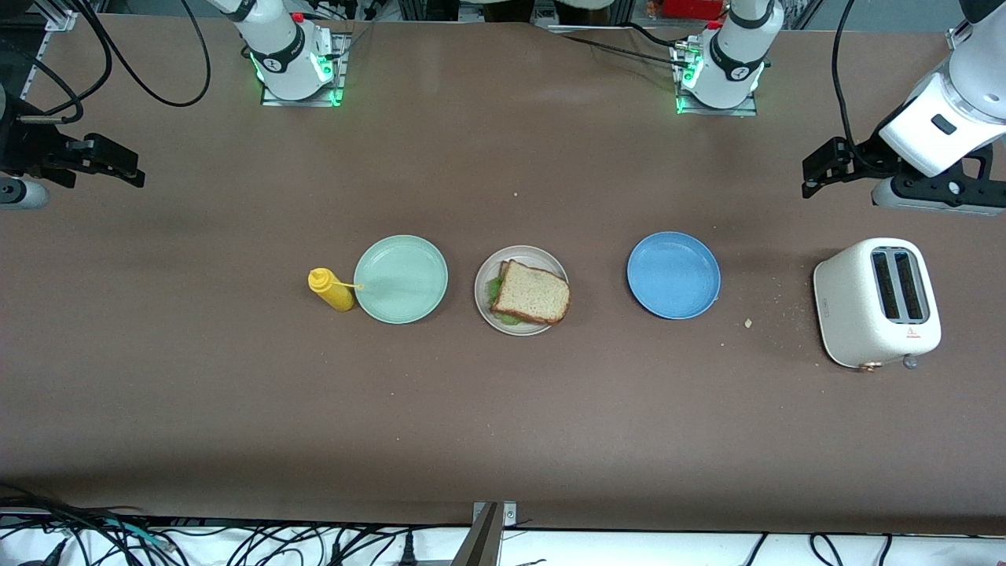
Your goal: Make sandwich in beige plate with both arms
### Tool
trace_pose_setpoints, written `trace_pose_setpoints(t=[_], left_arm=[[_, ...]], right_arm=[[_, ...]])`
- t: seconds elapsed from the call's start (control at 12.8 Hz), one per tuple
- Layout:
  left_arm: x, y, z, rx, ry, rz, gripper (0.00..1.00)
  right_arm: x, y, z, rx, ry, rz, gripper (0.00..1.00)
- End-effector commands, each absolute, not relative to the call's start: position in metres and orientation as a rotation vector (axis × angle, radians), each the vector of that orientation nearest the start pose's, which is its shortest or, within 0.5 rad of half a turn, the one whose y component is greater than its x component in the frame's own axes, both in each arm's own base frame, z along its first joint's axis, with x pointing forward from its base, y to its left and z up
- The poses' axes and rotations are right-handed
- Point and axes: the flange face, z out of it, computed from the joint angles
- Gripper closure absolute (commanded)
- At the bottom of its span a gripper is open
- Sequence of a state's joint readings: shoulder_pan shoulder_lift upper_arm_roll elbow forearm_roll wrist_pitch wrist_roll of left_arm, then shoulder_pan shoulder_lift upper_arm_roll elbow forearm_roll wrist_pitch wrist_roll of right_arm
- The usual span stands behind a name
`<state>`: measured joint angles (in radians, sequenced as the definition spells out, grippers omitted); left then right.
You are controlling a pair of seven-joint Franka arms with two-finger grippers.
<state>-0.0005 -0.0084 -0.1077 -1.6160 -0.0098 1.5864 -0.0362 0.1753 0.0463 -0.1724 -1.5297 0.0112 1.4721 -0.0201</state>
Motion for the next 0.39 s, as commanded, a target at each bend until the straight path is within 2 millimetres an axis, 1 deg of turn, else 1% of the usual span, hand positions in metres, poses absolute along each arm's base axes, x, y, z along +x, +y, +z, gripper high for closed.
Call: trace_pose_setpoints(t=[0.0, 0.16, 0.31], left_arm=[[0.544, -0.046, 0.616, -3.09, 0.088, 0.045, 0.0], [0.545, -0.03, 0.617, -3.091, 0.048, 0.051, 0.0], [0.546, -0.032, 0.615, -3.123, 0.043, 0.059, 0.0]], right_arm=[[0.559, 0.011, 0.615, -3.151, -0.052, 0.158, 0.0], [0.559, 0.012, 0.615, -3.151, -0.055, 0.158, 0.0], [0.559, 0.012, 0.616, -3.151, -0.055, 0.156, 0.0]])
